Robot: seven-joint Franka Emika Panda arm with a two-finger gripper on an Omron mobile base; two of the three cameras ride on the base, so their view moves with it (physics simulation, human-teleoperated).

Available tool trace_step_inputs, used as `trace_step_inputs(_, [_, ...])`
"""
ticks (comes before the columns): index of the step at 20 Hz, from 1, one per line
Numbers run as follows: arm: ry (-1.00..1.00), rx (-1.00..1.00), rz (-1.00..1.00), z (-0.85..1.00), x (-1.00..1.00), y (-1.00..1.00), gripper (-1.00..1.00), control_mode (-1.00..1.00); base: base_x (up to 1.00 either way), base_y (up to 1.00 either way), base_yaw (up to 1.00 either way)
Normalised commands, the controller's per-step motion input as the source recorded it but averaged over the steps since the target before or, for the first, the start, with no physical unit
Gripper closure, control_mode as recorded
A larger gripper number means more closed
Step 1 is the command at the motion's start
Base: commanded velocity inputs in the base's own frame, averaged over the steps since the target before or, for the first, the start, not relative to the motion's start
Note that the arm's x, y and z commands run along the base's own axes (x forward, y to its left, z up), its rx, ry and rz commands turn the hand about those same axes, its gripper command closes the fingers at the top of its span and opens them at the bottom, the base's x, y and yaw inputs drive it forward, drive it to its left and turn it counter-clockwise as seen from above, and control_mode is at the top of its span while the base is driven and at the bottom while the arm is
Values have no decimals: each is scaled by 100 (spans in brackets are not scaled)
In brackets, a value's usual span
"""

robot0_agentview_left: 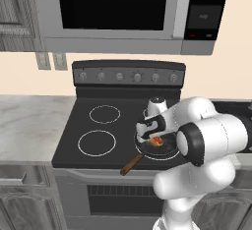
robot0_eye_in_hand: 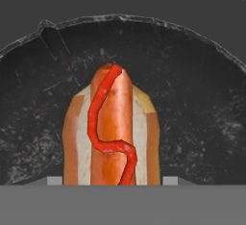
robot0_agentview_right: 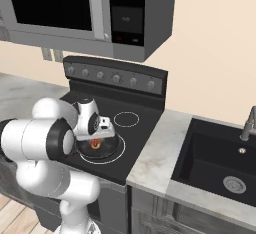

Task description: Place the cold items (broccoli and mushroom) from the fridge in one tupperware on the dining counter. Place the warm items (hot dog and kebab skewer) in the stove area in another tupperware.

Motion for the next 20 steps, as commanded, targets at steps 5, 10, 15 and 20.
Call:
trace_step_inputs(5, [-34,0,0,58,-42,0,100,-100,0,0,0])
trace_step_inputs(10, [-18,0,0,100,-37,0,100,-100,0,0,0])
trace_step_inputs(15, [0,0,0,100,-35,-1,100,-100,0,0,0])
trace_step_inputs(20, [0,0,0,98,-39,0,100,-100,0,0,0])
